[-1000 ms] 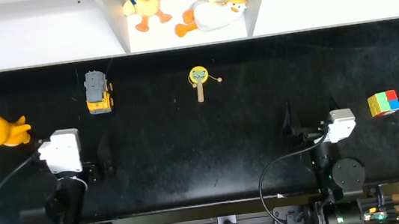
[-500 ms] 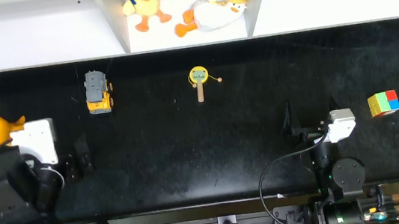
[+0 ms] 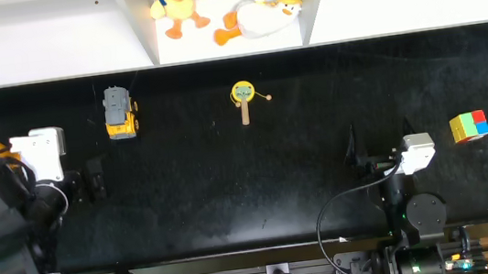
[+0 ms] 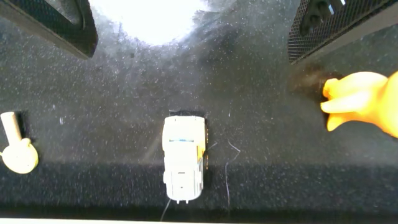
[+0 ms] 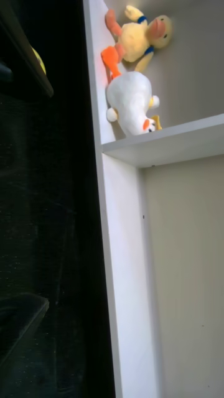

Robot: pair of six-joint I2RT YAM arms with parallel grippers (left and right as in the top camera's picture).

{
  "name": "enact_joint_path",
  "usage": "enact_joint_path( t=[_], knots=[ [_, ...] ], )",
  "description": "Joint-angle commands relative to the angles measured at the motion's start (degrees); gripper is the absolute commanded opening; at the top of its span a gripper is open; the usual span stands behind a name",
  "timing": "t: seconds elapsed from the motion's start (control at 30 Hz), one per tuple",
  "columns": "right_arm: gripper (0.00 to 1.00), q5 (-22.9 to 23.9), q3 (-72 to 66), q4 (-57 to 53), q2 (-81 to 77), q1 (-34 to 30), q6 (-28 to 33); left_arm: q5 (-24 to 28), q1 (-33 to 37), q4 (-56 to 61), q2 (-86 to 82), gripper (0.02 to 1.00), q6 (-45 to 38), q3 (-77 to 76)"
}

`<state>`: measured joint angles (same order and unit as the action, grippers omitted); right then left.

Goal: Store Toys

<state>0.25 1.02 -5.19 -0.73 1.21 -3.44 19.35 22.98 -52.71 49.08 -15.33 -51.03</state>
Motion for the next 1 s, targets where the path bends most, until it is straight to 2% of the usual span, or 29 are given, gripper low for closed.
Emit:
enact_joint_path(
  t=[0.03,0.43,0.63,0.77,1.0],
  knots=[
    [0.996,-0.04,-0.55,0.31,0.52,-0.13,-0.42,6.54,4.26,0.74,2.89,0.993,-6.25,-1.57],
    [0.993,-0.04,-0.55,0.31,0.52,-0.13,-0.44,18.34,17.86,-0.57,8.94,0.996,-21.11,-1.57],
    [0.993,-0.04,-0.55,0.31,0.52,-0.13,-0.44,17.99,22.03,-5.31,9.2,0.996,-28.15,-1.57],
    [0.996,-0.04,-0.55,0.31,0.52,-0.13,-0.44,15.37,23.8,-5.2,8.68,0.993,-28.3,-1.57],
    [0.996,-0.04,-0.55,0.31,0.52,-0.13,-0.44,15.8,28.46,-2.03,9.99,0.993,-27.89,-1.68]
  ],
)
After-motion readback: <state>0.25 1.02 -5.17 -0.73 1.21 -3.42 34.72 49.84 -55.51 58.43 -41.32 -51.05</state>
